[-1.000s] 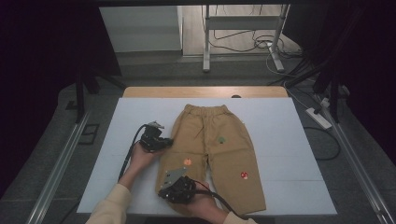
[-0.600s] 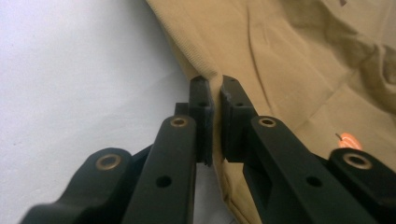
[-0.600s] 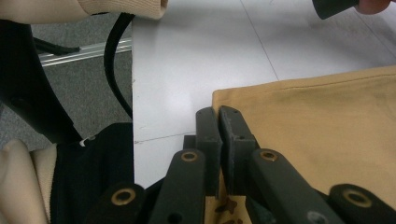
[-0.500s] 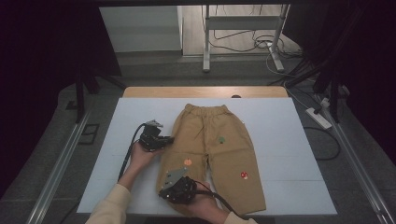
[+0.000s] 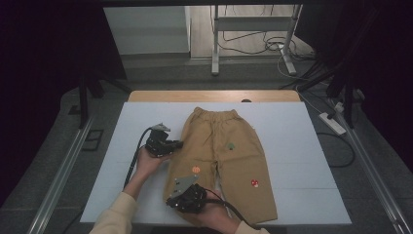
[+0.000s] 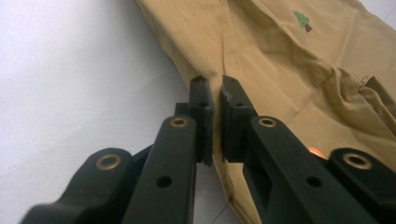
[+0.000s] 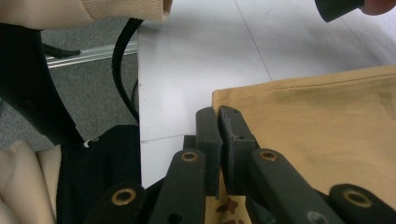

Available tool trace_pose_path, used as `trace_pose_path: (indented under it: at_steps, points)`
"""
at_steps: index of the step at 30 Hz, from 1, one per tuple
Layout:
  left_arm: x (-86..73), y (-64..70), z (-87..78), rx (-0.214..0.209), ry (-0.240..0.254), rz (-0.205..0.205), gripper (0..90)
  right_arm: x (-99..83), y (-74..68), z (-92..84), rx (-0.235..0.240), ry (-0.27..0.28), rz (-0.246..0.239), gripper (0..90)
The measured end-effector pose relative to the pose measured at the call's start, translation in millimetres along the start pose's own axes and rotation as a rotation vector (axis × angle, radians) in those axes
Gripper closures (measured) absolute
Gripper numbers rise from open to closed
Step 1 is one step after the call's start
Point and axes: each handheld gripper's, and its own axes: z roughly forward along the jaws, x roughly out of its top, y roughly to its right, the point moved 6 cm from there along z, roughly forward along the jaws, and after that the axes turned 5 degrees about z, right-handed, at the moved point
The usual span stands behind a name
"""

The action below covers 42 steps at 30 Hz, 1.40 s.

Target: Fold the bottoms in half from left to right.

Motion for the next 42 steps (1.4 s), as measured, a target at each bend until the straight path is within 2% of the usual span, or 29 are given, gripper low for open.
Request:
trace_pose_path:
  at_steps: [7, 11, 17, 30, 33, 42]
  points:
    - [4.4, 1.0, -2.6, -0.018, 0.031, -0.013, 84.3, 0.8, 1.1, -8.5, 0.003, 0.018, 0.013, 86.5]
    - [6.6, 2.7, -2.9, -0.017, 0.037, -0.011, 84.4, 0.8, 1.4, -11.7, 0.001, 0.018, 0.007, 86.5]
    - [10.3, 5.6, -1.7, -0.025, 0.046, -0.008, 84.4, -3.2, 3.5, -20.5, -0.004, 0.031, 0.025, 86.7]
    - [17.3, 13.0, -2.5, -0.038, 0.070, 0.000, 84.4, -12.6, 7.5, -41.6, -0.036, 0.056, 0.049, 86.9]
    - [18.4, 13.2, -3.0, -0.045, 0.078, -0.010, 84.4, -15.8, 9.2, -46.8, -0.042, 0.065, 0.056, 86.9]
    - [24.1, 17.1, -1.3, -0.056, 0.079, -0.008, 84.4, -25.9, 13.7, -58.9, -0.062, 0.075, 0.085, 86.9]
